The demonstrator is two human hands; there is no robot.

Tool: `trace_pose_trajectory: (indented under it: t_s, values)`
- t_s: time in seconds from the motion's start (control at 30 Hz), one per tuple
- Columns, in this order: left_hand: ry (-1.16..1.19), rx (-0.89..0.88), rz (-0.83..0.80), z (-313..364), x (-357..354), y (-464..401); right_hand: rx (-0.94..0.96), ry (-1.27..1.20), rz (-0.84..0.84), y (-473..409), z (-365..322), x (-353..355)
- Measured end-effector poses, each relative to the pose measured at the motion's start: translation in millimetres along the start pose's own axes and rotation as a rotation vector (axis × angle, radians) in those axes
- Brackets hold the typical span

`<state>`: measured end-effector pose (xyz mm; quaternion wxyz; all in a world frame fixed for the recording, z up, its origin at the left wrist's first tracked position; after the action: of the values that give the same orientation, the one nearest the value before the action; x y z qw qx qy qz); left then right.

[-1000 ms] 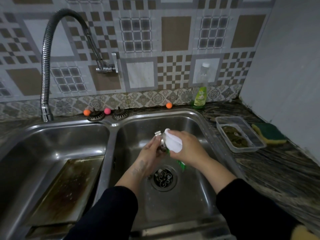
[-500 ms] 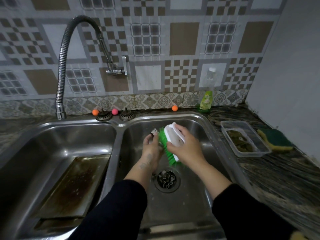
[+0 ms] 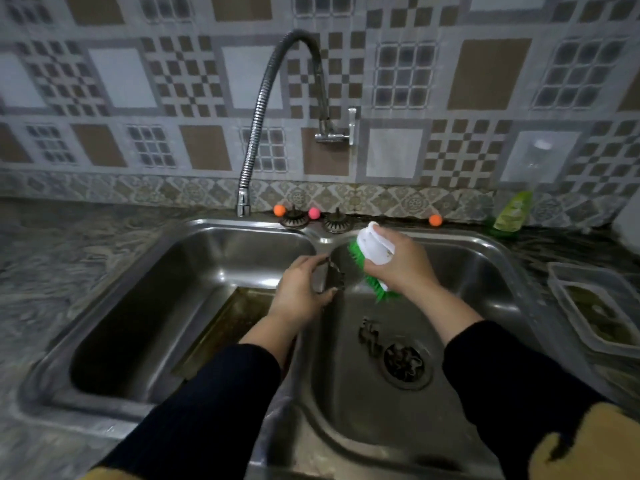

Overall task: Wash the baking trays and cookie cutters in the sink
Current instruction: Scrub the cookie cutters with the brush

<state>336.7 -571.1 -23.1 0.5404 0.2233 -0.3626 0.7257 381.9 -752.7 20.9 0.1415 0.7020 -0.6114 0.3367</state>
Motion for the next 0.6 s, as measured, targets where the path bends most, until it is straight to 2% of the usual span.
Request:
trace_pose_trajectory:
  t_s: [0.1, 0.27, 0.37, 0.43, 0.6]
  values:
    - [-0.044, 0.11, -0.004, -47.5, 15.8, 7.7, 0.01, -0.005, -0.005, -6.1, -4.2, -16.4]
    - [-0.116, 0.358, -0.121, -130.3, 16.4, 22.5, -0.024, 0.047, -0.012, -9.5, 3.2, -38.3]
    - [-0.122, 0.451, -0.21, -145.5, 10.3, 37.1, -0.046, 0.041, -0.004, 2.3, 13.7, -29.0]
    - [-0.14, 0.53, -0.328, -192.9, -2.1, 36.3, -0.1, 0.075, -0.01, -7.7, 27.7, -60.0]
    - [-0.169, 0.543, -0.41, -198.3, -7.2, 35.7, -0.143, 0.097, 0.013, -2.7, 40.5, -47.4]
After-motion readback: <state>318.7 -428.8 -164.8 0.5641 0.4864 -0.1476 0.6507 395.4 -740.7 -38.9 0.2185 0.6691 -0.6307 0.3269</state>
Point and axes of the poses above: each hand's wrist, its own y-axis away from the middle knuckle, its own x-axis out of the back of the hand, z = x × y, the point moved 6 cm from there along -y, towards the middle knuckle, and after that the axes turned 3 degrees about x, right-handed, at the moved point
